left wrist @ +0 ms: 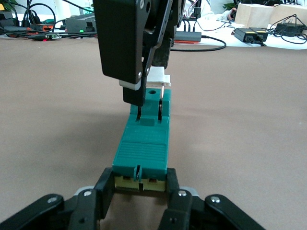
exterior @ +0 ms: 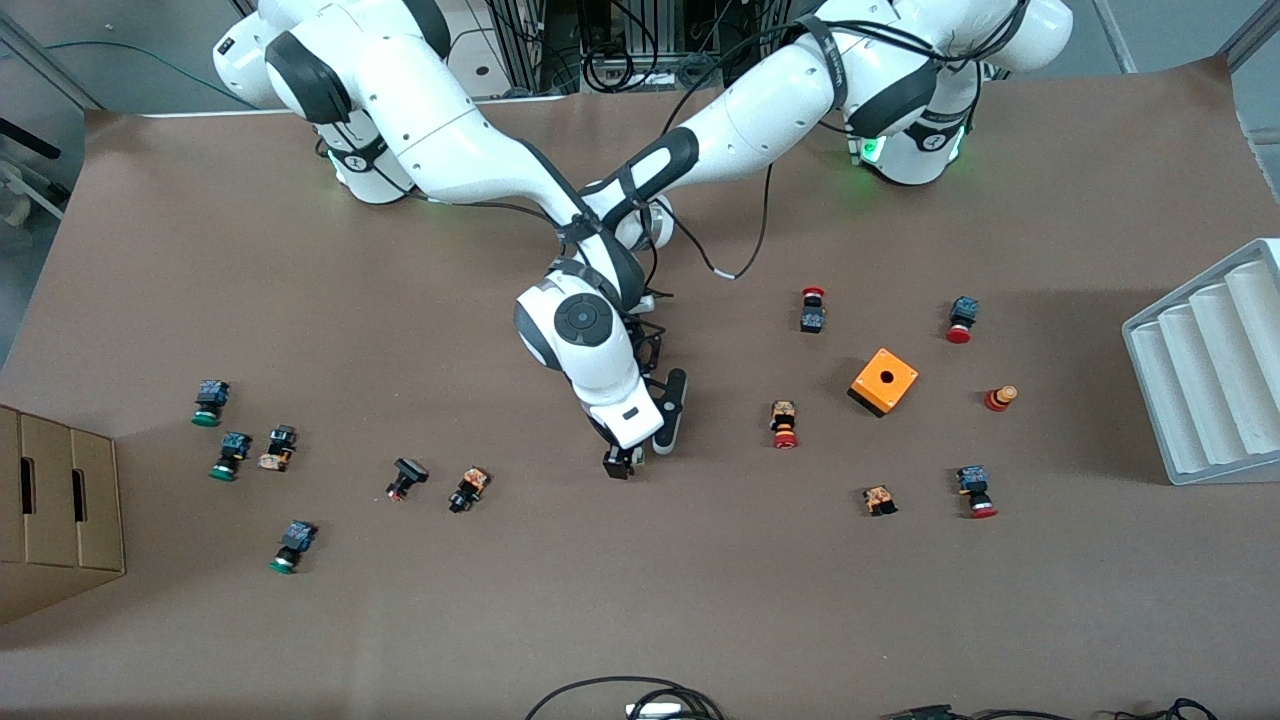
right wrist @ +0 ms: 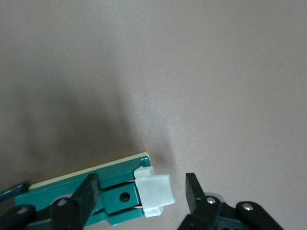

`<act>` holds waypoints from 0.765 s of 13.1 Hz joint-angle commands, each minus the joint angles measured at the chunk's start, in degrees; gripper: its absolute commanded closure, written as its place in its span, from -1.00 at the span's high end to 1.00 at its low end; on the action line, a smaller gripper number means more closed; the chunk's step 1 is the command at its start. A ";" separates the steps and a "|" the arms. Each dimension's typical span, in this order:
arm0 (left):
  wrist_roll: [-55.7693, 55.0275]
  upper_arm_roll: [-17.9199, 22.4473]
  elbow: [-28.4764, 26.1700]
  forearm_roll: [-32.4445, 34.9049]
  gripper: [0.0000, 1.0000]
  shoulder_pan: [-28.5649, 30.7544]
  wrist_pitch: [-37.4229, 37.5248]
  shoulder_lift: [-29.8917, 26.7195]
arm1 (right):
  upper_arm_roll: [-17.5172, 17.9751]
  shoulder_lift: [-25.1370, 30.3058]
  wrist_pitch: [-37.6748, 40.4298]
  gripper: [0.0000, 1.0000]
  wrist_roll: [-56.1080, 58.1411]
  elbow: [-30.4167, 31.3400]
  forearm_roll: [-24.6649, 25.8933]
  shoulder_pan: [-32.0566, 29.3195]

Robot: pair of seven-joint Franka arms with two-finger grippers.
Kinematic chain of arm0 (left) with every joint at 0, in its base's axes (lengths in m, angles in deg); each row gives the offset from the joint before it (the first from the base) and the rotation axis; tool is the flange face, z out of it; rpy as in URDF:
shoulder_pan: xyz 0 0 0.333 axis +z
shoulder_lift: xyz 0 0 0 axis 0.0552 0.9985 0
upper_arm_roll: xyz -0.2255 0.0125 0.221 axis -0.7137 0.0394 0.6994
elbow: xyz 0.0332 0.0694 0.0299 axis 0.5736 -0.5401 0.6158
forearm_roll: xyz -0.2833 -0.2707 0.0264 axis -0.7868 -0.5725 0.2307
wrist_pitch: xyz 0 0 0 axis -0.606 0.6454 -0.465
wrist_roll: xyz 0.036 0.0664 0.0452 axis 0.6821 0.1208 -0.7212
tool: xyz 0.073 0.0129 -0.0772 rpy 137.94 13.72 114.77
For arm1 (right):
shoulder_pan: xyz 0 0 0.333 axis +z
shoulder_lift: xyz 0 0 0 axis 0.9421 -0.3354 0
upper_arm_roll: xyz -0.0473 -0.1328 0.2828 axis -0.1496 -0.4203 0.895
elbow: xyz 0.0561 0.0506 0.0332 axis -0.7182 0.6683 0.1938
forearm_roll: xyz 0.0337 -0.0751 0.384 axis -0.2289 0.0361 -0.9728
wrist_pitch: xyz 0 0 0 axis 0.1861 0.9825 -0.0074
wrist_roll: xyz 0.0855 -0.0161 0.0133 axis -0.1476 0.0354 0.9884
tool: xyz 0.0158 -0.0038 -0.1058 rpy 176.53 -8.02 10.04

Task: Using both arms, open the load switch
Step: 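Close the right gripper around the white lever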

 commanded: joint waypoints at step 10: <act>-1.19 0.42 0.23 0.51 -0.46 -1.00 1.26 0.94 | -0.78 -0.08 1.51 0.38 -0.22 0.04 0.21 0.65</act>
